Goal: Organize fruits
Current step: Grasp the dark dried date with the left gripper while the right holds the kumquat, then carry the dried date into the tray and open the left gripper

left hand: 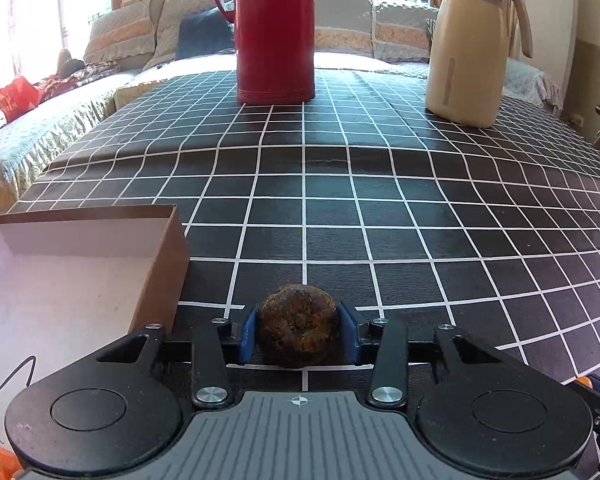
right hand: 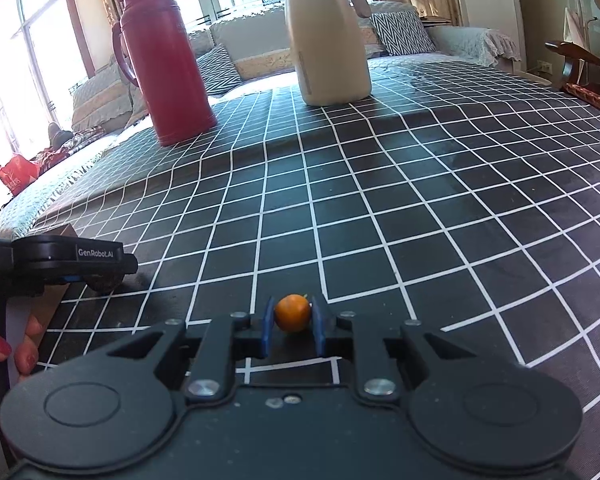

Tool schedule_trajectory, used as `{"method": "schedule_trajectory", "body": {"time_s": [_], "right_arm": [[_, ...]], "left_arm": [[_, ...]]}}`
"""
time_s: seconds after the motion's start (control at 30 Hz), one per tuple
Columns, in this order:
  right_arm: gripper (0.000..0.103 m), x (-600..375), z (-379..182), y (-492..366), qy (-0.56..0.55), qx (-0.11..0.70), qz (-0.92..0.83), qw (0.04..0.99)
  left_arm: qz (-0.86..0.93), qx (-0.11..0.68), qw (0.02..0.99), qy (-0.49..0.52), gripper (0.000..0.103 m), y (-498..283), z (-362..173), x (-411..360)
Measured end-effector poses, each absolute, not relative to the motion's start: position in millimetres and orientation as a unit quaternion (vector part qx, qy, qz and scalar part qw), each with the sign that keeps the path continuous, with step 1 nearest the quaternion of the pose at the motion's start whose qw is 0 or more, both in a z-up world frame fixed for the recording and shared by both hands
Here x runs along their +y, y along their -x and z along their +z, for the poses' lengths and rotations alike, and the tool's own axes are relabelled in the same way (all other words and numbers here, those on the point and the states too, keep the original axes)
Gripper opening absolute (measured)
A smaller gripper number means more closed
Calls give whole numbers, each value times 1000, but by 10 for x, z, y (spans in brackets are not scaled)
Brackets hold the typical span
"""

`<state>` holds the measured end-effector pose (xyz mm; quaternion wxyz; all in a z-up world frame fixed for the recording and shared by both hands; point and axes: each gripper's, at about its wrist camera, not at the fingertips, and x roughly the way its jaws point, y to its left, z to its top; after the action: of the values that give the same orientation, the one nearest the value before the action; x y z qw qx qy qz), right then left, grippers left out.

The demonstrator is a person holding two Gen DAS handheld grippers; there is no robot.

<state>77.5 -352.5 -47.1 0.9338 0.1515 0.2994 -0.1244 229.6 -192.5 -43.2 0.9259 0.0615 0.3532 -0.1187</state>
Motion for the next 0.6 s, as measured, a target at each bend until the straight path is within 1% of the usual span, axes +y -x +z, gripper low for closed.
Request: {"method": "schedule_trajectory", "body": {"time_s": [0.37,0.6], "right_arm": [[19,-3423,-450,-736,-151,302,-119,934],[19,-3346,-367,-606,-145,290,-118,939]], "left_arm": [[-155,355,921,-42,42,-1780,-340,-1730],[-170,345,922,-33,42,-1496,-290,-1566]]}}
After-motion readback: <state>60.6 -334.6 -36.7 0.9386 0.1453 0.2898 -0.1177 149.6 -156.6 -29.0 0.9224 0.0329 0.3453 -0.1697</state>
